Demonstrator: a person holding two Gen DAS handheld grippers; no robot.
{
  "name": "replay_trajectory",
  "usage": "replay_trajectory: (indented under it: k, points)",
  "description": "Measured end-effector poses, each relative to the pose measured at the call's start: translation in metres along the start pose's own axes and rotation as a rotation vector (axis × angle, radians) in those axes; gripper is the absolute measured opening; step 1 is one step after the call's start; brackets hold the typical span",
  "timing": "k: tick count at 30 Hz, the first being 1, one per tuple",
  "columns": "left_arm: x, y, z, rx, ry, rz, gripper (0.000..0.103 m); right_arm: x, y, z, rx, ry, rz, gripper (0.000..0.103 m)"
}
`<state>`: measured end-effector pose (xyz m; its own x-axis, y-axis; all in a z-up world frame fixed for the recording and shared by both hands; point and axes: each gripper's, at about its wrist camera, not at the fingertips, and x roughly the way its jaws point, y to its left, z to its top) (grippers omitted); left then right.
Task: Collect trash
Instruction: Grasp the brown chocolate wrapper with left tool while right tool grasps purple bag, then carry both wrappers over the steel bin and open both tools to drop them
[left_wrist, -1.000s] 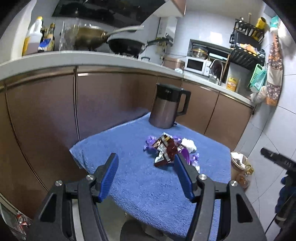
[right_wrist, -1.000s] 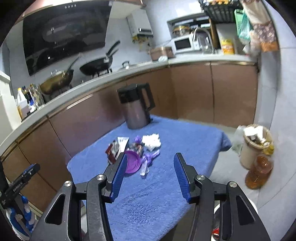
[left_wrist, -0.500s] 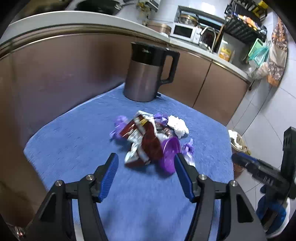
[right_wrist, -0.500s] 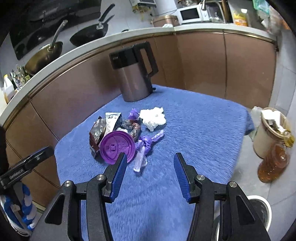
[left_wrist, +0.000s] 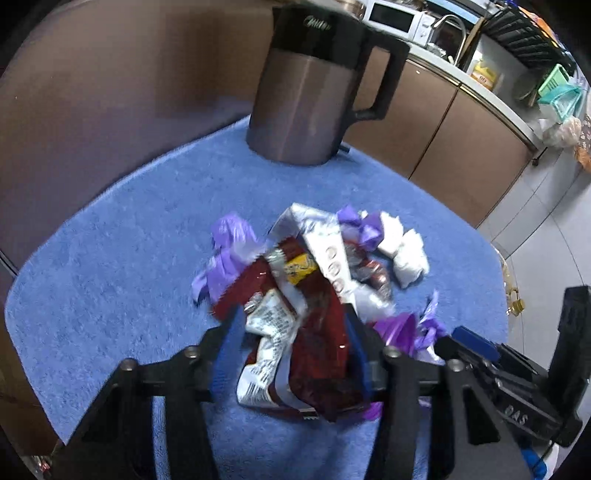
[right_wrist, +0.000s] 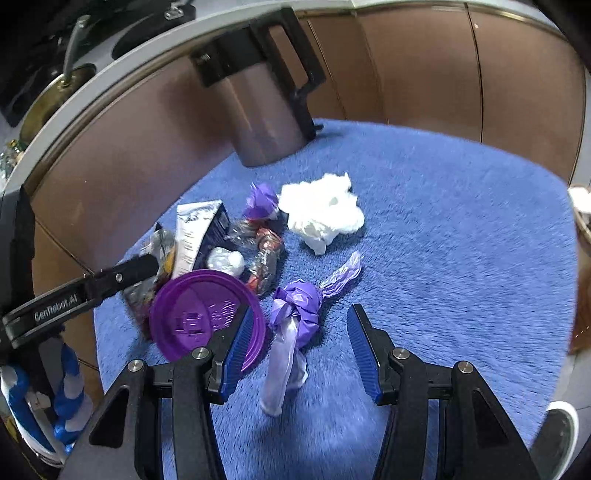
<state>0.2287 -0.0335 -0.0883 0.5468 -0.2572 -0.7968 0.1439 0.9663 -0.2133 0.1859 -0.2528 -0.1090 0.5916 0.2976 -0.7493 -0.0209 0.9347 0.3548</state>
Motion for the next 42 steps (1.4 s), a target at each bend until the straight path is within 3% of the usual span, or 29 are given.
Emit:
replay_trajectory:
  k: [5, 6, 8, 11, 19, 28, 42]
  points:
    - [0.002, 0.01, -0.006, -0.024, -0.003, -0.056, 0.017, 0.022, -0.005, -0.002, 0.043, 0.035, 0.023, 0.051]
    - [0.001, 0.011, -0.006, -0.023, -0.007, -0.059, 0.015, 0.024, -0.006, -0.002, 0.048, 0.037, 0.024, 0.05]
    - [-0.004, 0.014, -0.009, -0.029, -0.02, -0.076, 0.01, 0.026, -0.007, -0.002, 0.05, 0.032, 0.02, 0.034]
    - [-0.013, 0.017, -0.012, -0.036, -0.04, -0.092, 0.004, 0.024, -0.009, -0.003, 0.063, 0.026, 0.036, 0.029]
    - [-0.057, 0.026, -0.02, -0.071, -0.09, -0.108, 0.004, -0.015, 0.009, -0.011, 0.027, -0.034, 0.035, 0.027]
    - [-0.137, 0.025, -0.044, -0.073, -0.189, -0.114, 0.004, -0.099, 0.04, -0.032, -0.03, -0.143, 0.036, 0.027]
    - [-0.238, -0.024, -0.078, -0.003, -0.317, -0.154, 0.004, -0.241, 0.045, -0.073, -0.076, -0.347, -0.008, 0.027]
